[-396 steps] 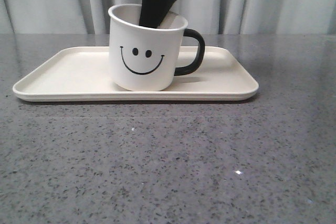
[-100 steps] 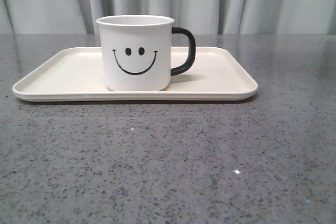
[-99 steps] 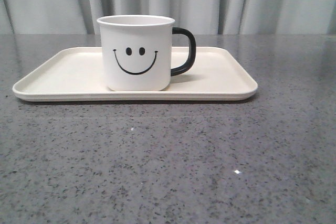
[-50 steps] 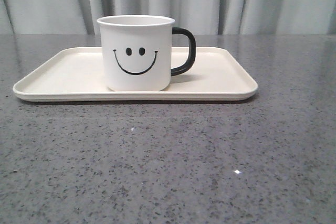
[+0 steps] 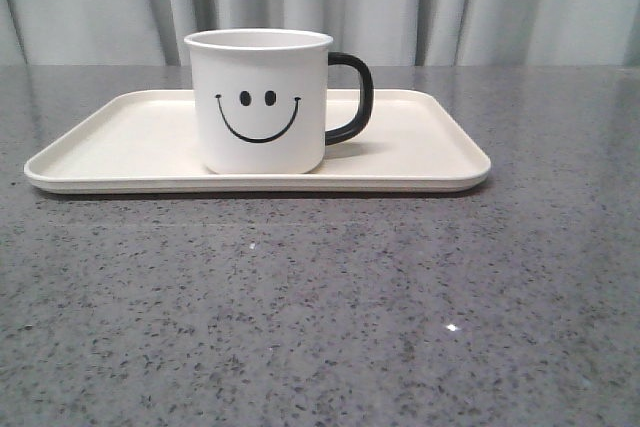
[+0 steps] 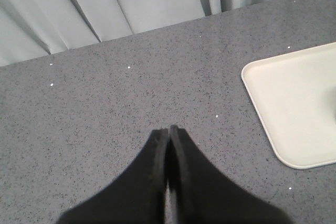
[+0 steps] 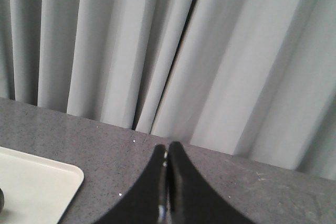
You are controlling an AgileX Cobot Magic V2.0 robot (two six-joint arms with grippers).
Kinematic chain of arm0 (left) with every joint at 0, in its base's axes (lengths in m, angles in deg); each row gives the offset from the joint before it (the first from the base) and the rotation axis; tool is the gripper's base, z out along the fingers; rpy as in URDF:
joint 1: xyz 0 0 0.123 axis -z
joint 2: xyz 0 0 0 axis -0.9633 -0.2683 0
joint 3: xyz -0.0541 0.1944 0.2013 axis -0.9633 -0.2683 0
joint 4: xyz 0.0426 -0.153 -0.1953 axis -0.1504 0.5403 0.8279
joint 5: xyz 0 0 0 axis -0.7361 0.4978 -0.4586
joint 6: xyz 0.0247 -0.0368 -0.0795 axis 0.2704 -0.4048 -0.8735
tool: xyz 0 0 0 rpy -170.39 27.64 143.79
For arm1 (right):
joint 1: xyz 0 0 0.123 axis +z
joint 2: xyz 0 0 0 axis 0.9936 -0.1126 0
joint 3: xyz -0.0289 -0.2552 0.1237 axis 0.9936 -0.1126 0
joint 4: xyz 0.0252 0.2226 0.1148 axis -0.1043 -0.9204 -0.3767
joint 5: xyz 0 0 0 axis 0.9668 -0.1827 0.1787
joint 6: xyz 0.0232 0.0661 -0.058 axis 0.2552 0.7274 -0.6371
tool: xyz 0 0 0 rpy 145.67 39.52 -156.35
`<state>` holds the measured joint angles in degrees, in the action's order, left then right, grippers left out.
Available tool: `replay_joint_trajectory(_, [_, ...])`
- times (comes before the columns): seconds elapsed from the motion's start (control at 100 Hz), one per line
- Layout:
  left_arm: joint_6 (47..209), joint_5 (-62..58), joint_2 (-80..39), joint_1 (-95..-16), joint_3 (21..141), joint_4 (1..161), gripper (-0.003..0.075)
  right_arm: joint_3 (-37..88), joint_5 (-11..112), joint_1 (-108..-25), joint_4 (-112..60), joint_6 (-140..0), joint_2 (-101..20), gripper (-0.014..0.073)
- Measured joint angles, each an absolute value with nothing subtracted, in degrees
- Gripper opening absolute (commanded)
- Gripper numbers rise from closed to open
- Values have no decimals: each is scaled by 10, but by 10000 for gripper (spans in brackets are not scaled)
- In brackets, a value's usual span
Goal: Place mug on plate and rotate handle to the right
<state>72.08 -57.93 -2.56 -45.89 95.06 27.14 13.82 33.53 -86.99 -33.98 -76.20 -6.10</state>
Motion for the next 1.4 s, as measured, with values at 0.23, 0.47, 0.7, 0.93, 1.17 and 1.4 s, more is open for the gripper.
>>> replay_joint_trajectory(0.23, [720, -575, -26, -459, 951, 271, -20, 105, 331, -870, -340, -761, -42, -111])
replay_joint_trajectory(0.47, [720, -575, -26, -459, 951, 279, -20, 103, 324, -870, -340, -761, -42, -111])
replay_joint_trajectory(0.7, [720, -575, -26, -459, 951, 281, -20, 103, 323, -870, -340, -761, -42, -111])
replay_joint_trajectory(0.93, [720, -575, -26, -459, 950, 281, -20, 103, 323, -870, -340, -761, -42, -111])
replay_joint_trajectory(1.17, [718, -376, 27, -522, 856, 321, -20, 103, 323, -870, -340, -761, -42, -111])
replay_joint_trajectory(1.4, [718, -71, 166, -612, 611, 366, -20, 103, 323, -870, -340, -761, -42, -111])
